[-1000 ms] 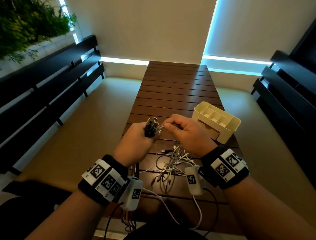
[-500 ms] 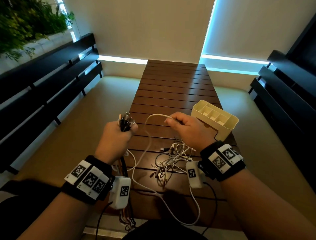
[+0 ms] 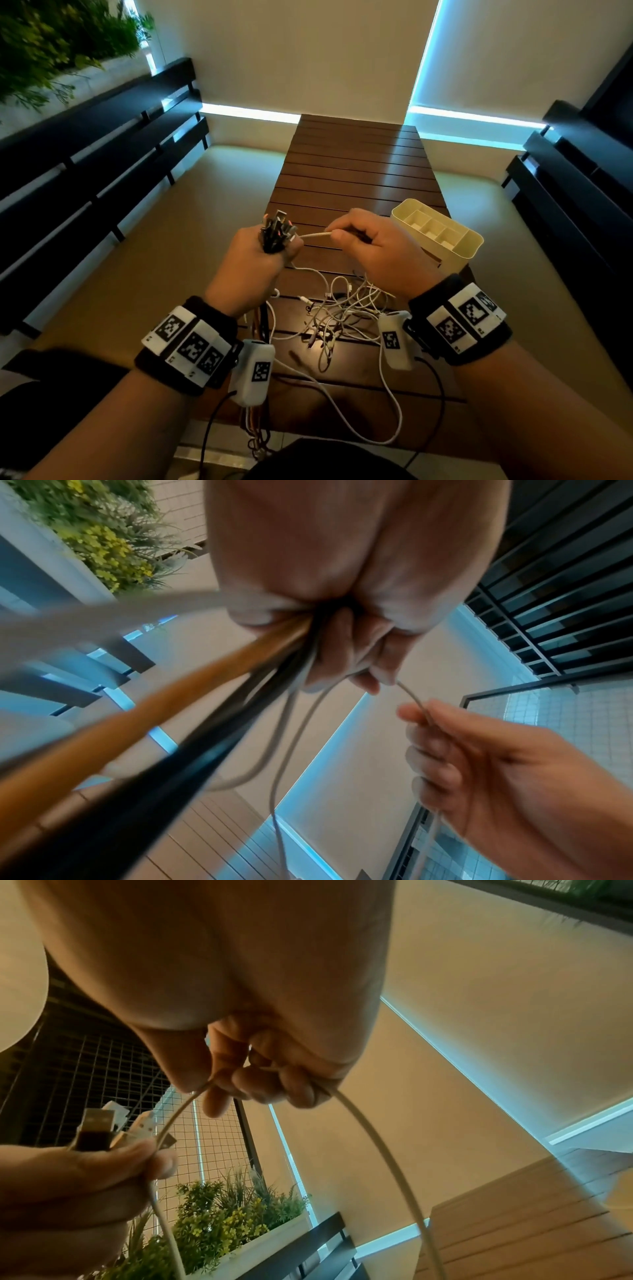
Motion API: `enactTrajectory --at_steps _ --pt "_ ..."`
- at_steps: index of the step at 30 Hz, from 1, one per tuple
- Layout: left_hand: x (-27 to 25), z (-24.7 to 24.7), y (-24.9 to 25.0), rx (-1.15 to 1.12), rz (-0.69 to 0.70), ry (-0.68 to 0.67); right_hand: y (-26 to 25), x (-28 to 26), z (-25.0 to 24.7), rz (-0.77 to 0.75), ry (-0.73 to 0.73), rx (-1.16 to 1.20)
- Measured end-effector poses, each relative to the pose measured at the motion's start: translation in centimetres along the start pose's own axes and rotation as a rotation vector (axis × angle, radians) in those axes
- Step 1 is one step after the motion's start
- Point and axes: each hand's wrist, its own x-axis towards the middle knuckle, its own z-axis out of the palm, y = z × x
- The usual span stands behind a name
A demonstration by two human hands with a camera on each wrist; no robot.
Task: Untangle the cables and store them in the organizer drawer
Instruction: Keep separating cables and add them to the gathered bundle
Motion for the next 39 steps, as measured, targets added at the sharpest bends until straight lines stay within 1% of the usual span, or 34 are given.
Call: enactTrajectory --at_steps 6,10,13,17,21,24,26,28,30,32,33,35,36,37,39 --pt "0.0 -0.2 -0.2 -0.026 -0.023 -0.021 -0.8 -2.1 0.7 0.168 -0.031 0.103" --pt "-0.2 0.1 0.0 0.05 -0.01 -0.011 -1.0 -3.6 1.0 0.297 -0.103 0.117" --pt "-0.6 0.2 -0.2 0.02 -0.023 -0.01 -1.1 -4.7 1.1 0.397 -0.15 0.213" --pt "-0.8 -0.2 -1.0 -0.034 -0.054 0.013 -1.6 -6.6 1.8 0.53 -0.288 0.444" --pt "-1.1 -0.2 -1.0 -0.093 -0.069 0.005 -1.9 -8.6 3.4 0.612 -0.495 0.464" --pt "-1.3 -0.2 -0.8 -0.129 -0.074 -0.012 -2.0 -9.8 4.0 0.611 -0.624 0.485" --pt "-1.5 -0.3 -0.8 -0.151 -0.086 -0.016 -2.3 -10.5 4.1 0.606 -0.657 0.576" --pt "-1.6 -0.4 -0.9 -0.185 -0.108 -0.021 -2.5 -11.0 4.4 0.61 -0.675 0.615" --pt "-1.7 -0.5 -1.0 -0.211 -0.129 -0.031 -2.3 -11.3 4.7 0.637 -0.715 0.569" --pt "-1.9 -0.5 -0.8 -0.229 -0.13 -0.044 -1.9 -11.5 5.0 0.662 -0.764 0.453" --pt "-2.0 -0.5 -0.7 -0.235 -0.127 -0.05 -1.6 -11.5 5.1 0.634 -0.784 0.325" --pt "-2.2 -0.5 -0.5 -0.246 -0.132 -0.06 -1.1 -11.4 4.9 0.522 -0.776 -0.038" --pt "-2.3 -0.5 -0.4 -0.263 -0.138 -0.066 -1.0 -11.2 4.7 0.489 -0.735 -0.165" --pt "-2.4 -0.4 -0.4 -0.282 -0.143 -0.072 -0.9 -11.0 4.5 0.487 -0.663 -0.209" --pt "-2.7 -0.1 -0.3 -0.307 -0.143 -0.092 -1.1 -10.6 4.0 0.511 -0.474 -0.126"
